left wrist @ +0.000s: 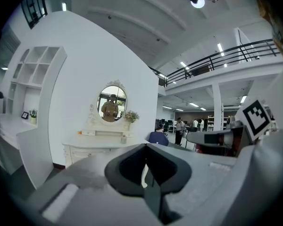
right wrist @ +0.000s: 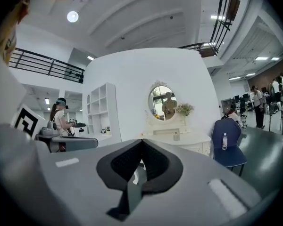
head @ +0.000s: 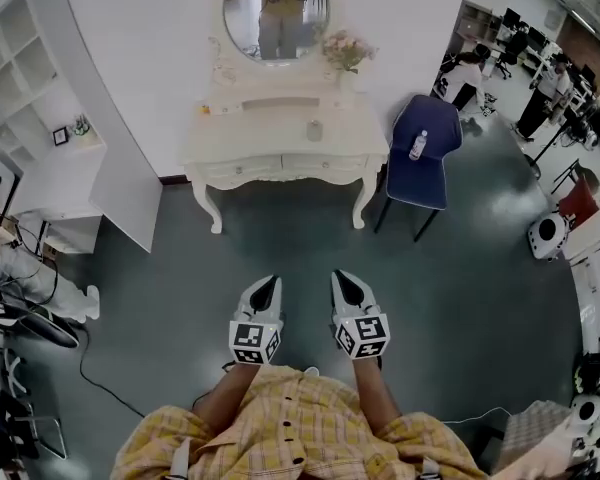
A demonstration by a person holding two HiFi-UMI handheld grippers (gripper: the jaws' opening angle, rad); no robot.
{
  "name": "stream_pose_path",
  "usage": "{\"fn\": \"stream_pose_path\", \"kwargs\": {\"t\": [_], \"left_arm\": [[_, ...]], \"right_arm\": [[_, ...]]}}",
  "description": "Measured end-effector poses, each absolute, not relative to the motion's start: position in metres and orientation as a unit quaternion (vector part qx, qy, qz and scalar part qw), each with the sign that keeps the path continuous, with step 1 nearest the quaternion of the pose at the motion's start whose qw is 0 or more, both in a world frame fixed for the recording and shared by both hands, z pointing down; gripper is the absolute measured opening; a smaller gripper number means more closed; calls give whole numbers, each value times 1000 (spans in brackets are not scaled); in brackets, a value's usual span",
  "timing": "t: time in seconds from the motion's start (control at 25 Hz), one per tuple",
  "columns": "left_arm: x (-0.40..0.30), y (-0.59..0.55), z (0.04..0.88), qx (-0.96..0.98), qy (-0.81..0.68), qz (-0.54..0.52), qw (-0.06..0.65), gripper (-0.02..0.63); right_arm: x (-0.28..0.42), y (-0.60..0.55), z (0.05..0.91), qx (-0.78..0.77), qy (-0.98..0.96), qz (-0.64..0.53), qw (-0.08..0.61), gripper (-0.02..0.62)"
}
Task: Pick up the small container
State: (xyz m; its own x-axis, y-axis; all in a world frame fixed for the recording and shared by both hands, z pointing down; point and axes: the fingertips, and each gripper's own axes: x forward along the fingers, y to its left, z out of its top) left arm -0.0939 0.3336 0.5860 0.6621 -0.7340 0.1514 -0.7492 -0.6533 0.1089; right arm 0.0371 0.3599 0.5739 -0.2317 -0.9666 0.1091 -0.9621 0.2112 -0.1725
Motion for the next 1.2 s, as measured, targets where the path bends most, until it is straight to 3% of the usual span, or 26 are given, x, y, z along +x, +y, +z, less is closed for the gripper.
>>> {"fn": "stream_pose_path", "kwargs": {"t": [0.56,1.2], "left_arm": [[-78,292,603,899,-422,64,98,0],[-35,74,552,928,-364,31,69,0]], "right_arm": [[59,318,582,-612,782,-118,17,3],[91,106,538,-644,759,-95,14,3]]}}
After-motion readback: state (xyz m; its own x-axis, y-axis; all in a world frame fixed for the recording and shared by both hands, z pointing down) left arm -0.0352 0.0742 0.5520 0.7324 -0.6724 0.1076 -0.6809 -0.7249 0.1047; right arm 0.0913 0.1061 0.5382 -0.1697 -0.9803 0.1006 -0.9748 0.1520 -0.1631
